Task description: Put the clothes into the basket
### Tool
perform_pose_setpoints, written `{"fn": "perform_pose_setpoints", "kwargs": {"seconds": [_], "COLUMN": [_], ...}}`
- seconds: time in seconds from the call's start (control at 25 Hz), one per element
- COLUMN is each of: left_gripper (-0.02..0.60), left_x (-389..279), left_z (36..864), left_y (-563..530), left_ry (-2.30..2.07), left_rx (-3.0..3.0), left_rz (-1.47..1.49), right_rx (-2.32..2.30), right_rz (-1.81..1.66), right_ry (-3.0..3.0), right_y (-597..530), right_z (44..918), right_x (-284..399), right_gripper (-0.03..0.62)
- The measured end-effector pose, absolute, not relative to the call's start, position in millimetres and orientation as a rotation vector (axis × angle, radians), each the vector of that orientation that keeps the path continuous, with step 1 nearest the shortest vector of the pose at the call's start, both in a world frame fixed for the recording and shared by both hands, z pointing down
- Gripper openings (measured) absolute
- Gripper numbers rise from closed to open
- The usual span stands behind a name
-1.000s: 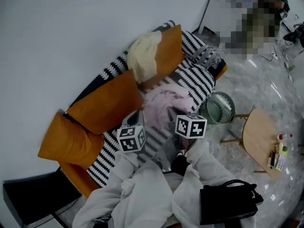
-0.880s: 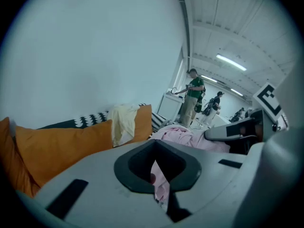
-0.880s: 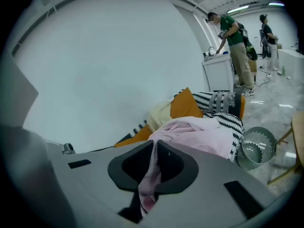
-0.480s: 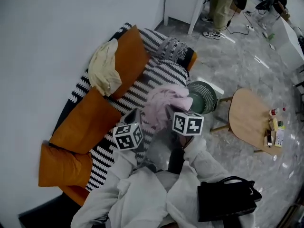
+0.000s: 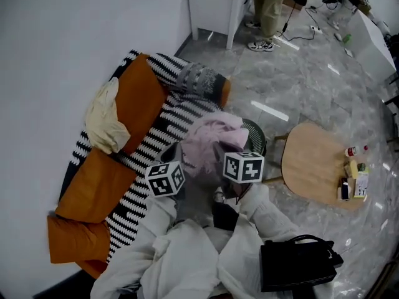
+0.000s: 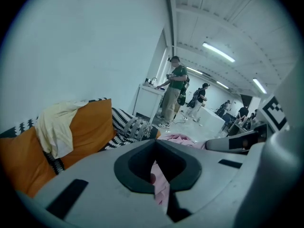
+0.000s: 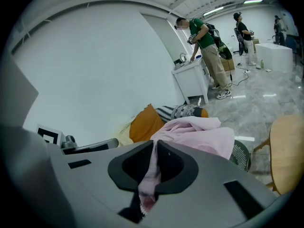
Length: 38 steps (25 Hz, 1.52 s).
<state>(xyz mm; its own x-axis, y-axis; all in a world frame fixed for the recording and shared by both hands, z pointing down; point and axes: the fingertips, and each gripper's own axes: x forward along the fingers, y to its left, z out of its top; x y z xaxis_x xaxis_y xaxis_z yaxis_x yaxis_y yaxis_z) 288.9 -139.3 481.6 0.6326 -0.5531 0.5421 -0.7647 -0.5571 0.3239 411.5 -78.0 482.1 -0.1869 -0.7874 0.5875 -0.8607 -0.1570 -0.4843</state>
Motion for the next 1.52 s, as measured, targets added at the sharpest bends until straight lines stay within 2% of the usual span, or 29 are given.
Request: {"fn": "perform_pose_setpoints", "kwargs": {"seconds": [0.28, 0.64, 0.92, 1.24, 1.32, 1.52], "left_gripper": [0.006, 0.006, 0.006, 0.006, 0.006, 0.006], "left_x": [364, 443, 482, 538, 537, 521], "left_z": [490, 521, 591, 643, 648, 657], "left_y": [-155, -150, -134, -133, -132, -130], "left_ry": [-0.994, -0.819, -0.693, -0.592, -0.586, -0.599], "left_rx": [2.322, 2.395, 2.362, 2.358, 2.347, 2.306], "left_rz": [0.559, 0.661, 0.809, 0.845, 0.858, 0.893], "right_rx": [2.033, 2.241, 2.241, 2.263, 2.325, 2.312], "right_rz": [1.263, 1.318, 1.425, 1.506, 1.428, 1.457], "right_ry": [-1.914, -1.689, -1.56, -1.49, -1.456, -1.424], "right_y": [-74, -42, -32, -57, -65, -63], "right_z": [477, 512, 590, 667, 668, 678], "right_x": [505, 591, 612, 636, 643, 636], "right_gripper": [0.038, 0.038, 0.038, 0.041, 0.148, 0.164]}}
